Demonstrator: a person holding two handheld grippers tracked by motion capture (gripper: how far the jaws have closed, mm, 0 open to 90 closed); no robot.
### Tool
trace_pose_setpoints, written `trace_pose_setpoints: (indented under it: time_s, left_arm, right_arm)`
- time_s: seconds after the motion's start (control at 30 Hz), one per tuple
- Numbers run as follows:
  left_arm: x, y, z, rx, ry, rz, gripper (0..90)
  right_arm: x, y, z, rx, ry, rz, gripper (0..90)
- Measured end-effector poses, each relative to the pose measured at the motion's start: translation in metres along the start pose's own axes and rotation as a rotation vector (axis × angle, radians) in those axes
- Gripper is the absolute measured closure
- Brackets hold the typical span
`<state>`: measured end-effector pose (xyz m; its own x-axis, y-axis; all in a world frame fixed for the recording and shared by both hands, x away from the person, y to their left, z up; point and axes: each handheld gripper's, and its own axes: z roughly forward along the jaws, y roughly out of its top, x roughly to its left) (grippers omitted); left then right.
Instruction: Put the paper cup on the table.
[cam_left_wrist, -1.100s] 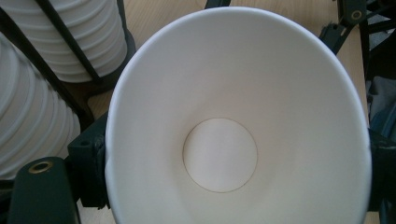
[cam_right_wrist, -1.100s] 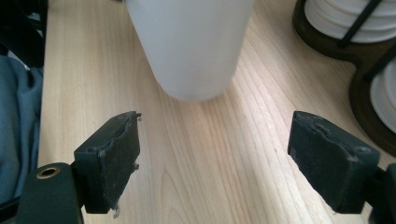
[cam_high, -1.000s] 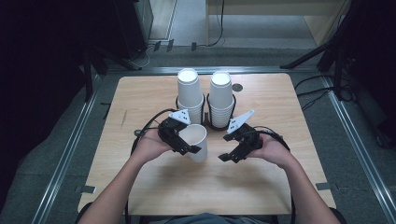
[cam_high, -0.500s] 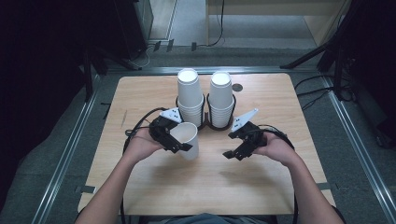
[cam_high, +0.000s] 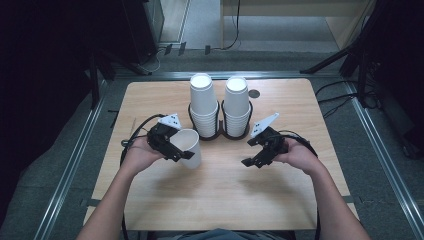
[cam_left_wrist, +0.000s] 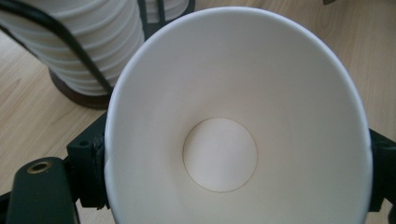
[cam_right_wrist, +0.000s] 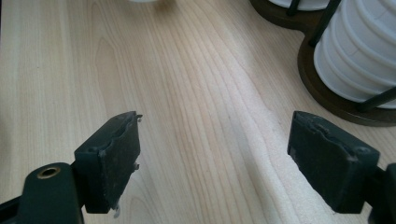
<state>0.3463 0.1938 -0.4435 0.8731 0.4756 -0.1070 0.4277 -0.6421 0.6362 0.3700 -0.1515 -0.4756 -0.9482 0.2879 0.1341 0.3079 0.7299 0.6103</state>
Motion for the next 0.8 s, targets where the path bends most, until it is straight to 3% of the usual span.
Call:
trace_pose_setpoints:
  time_s: [0.17, 0.8]
  left_arm:
    - [0.006, -0.006, -0.007, -0.002, 0.020, -0.031, 11.5]
    - [0.037, -0.027, -0.024, 0.007, 0.093, -0.111, 11.1]
  right_arm:
    - [-0.004, 0.000, 0.001, -0.014, -0.056, 0.010, 18.4]
    - [-0.008, -0.006, 0.000, -0.001, -0.067, 0.030, 18.4]
